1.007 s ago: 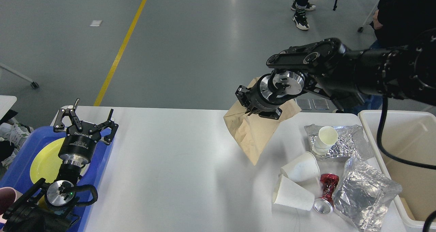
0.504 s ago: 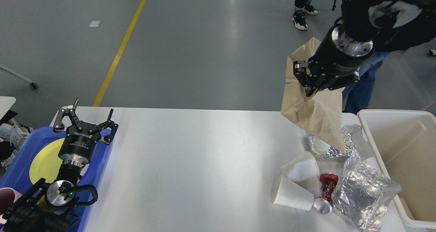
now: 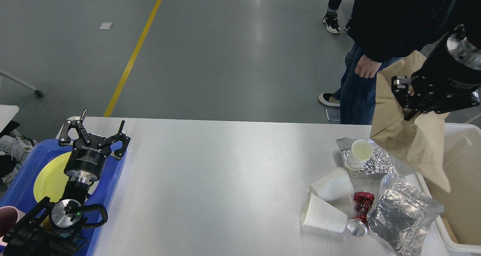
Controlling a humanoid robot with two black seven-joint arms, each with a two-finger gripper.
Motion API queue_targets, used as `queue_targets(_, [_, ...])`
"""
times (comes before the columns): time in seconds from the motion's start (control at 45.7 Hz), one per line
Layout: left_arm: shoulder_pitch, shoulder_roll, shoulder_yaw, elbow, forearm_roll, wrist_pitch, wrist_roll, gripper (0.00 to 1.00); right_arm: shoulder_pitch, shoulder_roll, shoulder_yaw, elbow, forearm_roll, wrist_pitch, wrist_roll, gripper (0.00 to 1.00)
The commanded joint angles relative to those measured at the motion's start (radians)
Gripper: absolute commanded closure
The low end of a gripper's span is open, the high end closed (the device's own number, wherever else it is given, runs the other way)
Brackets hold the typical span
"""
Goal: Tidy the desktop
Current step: 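Lift the brown paper bag and carry it into the white bin, then release the bag in the bin and raise the right gripper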
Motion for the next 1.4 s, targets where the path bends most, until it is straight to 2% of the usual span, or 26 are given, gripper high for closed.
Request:
queue_targets(0.0, [0.000, 0.000, 0.000, 0.001, 0.000, 0.001, 0.000, 0.04, -0.063, -0.129, -0.012, -0.046, -0.078, -0.032, 0.000, 1.00])
queue_targets(0.088, [0.000, 0.000, 0.000, 0.000, 0.000, 0.000, 0.000, 0.04, -0.128, -0.215, -0.007, -0.099, -0.127, -0.063, 0.000, 1.00])
queue_targets(0.241, [0.000, -0.001, 0.000, 0.000, 0.000, 0.000, 0.000, 0.04, -0.345, -0.279, 0.005, -0.247, -0.167, -0.167, 0.011, 1.00])
queue_targets(0.285, [0.000, -0.001, 0.000, 0.000, 0.000, 0.000, 0.000, 0.04, -0.418, -0.285, 0.011, -0.303, -0.167, -0.190, 0.029, 1.00])
queue_targets(0.394, [0.000, 0.000, 0.000, 0.000, 0.000, 0.000, 0.000, 0.04, -0.640, -0.295, 0.052, -0.484, -0.167, -0.238, 0.120, 1.00])
queue_targets(0.46, [0.000, 0.000, 0.000, 0.000, 0.000, 0.000, 0.000, 0.04, -0.786, -0.295, 0.114, -0.602, -0.164, -0.275, 0.144, 1.00])
queue_targets(0.635, [0.000, 0.000, 0.000, 0.000, 0.000, 0.000, 0.000, 0.04, -1.162, -0.292, 0.321, -0.880, -0.170, -0.382, 0.152, 1.00])
queue_targets(0.744, [0.000, -0.001, 0.000, 0.000, 0.000, 0.000, 0.000, 0.04, -1.340, -0.264, 0.364, -1.058, -0.170, -0.454, 0.152, 1.00])
queue_targets(0.832, [0.000, -0.001, 0.000, 0.000, 0.000, 0.000, 0.000, 0.04, -1.471, -0.195, 0.366, -1.166, -0.167, -0.525, 0.152, 1.00])
queue_targets(0.941, [0.000, 0.000, 0.000, 0.000, 0.000, 0.000, 0.000, 0.04, -1.595, -0.138, 0.367, -1.210, -0.156, -0.650, 0.152, 1.00])
queue_targets(1.16, [0.000, -0.001, 0.000, 0.000, 0.000, 0.000, 0.000, 0.04, -1.722, -0.081, 0.373, -1.235, -0.150, -0.855, 0.141, 1.00])
queue_targets(1.379, [0.000, 0.000, 0.000, 0.000, 0.000, 0.000, 0.000, 0.04, -1.764, -0.060, 0.376, -1.267, -0.150, -0.870, 0.140, 1.00])
